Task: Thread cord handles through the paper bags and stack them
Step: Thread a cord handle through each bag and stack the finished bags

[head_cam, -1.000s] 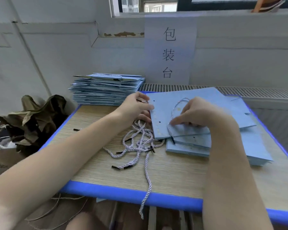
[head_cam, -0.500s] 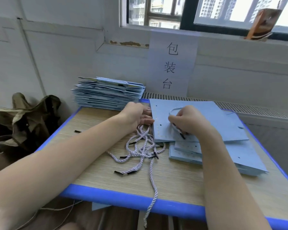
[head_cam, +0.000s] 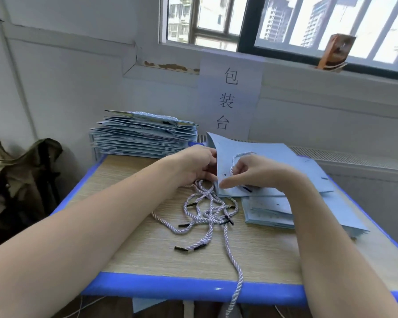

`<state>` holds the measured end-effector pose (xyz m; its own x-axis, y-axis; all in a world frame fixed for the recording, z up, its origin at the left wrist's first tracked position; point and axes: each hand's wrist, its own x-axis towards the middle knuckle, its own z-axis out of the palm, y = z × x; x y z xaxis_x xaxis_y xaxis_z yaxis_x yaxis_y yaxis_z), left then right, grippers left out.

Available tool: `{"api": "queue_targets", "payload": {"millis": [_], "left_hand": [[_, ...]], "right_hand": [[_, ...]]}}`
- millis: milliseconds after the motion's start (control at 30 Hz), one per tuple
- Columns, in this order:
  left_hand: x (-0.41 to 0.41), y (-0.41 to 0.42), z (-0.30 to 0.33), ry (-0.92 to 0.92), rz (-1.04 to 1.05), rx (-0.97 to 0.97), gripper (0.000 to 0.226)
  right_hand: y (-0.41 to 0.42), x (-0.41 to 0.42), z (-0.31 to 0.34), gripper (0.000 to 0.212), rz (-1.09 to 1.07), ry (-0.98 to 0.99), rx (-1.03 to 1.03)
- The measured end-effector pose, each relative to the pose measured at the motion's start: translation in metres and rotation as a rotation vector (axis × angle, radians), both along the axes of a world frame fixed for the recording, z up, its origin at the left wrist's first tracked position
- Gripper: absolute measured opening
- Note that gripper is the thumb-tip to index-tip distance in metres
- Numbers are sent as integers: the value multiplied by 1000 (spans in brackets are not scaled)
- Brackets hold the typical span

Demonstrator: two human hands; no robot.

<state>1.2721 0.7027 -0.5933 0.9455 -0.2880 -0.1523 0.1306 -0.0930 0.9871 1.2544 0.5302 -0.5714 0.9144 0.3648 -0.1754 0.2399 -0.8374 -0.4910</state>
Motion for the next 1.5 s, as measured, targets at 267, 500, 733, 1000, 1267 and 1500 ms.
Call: {"api": "queue_targets", "payload": {"millis": [267,500,733,1000,1267,1500], "left_hand": [[2,2,3,24,9,-39,35],[2,3,4,83,35,-159,32],[6,9,4,149,-18,-159,8],[12,3,-4,89,140,-210,4],[7,7,2,134,105,-313,25],[5,10,-1,87,100,-384,31]], "right_hand": [[-10,6,-3,23,-300,-142,375],[0,9,-8,6,-342,-199,706],[-5,9,-11,13,-223,-178,621],[-10,11,-11,7,-104,-225,470],[-5,17,-16,21,-24,-412,319],[1,17,-18,5,-42,-622,238]]}}
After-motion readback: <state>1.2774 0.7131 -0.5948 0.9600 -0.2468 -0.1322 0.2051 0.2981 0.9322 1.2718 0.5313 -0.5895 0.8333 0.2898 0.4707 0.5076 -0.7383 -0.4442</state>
